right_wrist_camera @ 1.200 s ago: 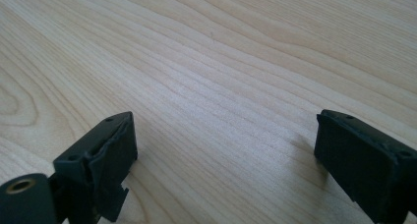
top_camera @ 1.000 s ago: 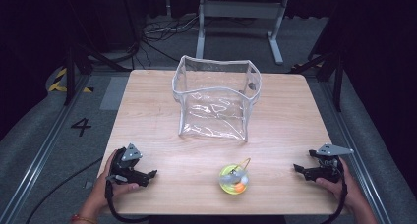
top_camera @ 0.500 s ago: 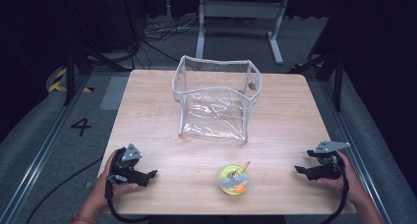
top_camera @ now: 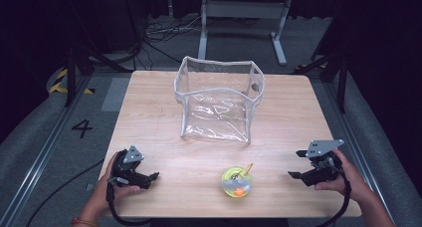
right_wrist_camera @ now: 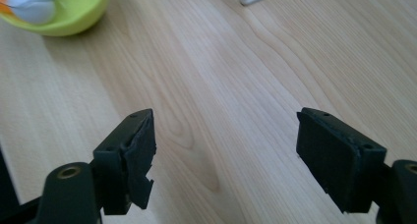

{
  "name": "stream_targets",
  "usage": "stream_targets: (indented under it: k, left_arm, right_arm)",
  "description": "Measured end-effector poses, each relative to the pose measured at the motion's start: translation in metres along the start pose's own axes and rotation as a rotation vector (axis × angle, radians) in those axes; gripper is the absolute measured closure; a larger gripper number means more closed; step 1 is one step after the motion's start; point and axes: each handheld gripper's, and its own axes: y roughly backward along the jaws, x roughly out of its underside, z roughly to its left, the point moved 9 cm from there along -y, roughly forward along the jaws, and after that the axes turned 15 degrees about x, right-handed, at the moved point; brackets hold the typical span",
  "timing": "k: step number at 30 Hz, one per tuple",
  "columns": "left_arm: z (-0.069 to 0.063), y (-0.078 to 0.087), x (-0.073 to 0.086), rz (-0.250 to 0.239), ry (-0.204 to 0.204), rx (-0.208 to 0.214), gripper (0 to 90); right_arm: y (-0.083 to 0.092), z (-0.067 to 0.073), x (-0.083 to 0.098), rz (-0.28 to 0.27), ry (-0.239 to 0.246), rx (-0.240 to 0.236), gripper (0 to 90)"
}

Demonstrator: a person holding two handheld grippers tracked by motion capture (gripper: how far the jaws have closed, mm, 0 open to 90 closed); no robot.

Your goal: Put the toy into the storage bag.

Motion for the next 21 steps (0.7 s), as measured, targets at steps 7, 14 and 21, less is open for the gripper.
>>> stream_targets:
  k: [7,14,21]
  left_arm:
    - [0.000,0.000,0.000,0.000,0.000,0.000,0.1]
    - [0.000,0.000,0.000,0.000,0.000,0.000,0.1]
    - [0.000,0.000,0.000,-0.001,-0.001,0.000,0.1]
  right_arm:
    - [0.007,0.018,-0.023,-0.006,0.077,-0.027,23.9]
    - [0.015,0.041,-0.056,-0.011,0.180,-0.085,26.9]
    - [0.023,0.061,-0.089,-0.019,0.255,-0.127,30.2]
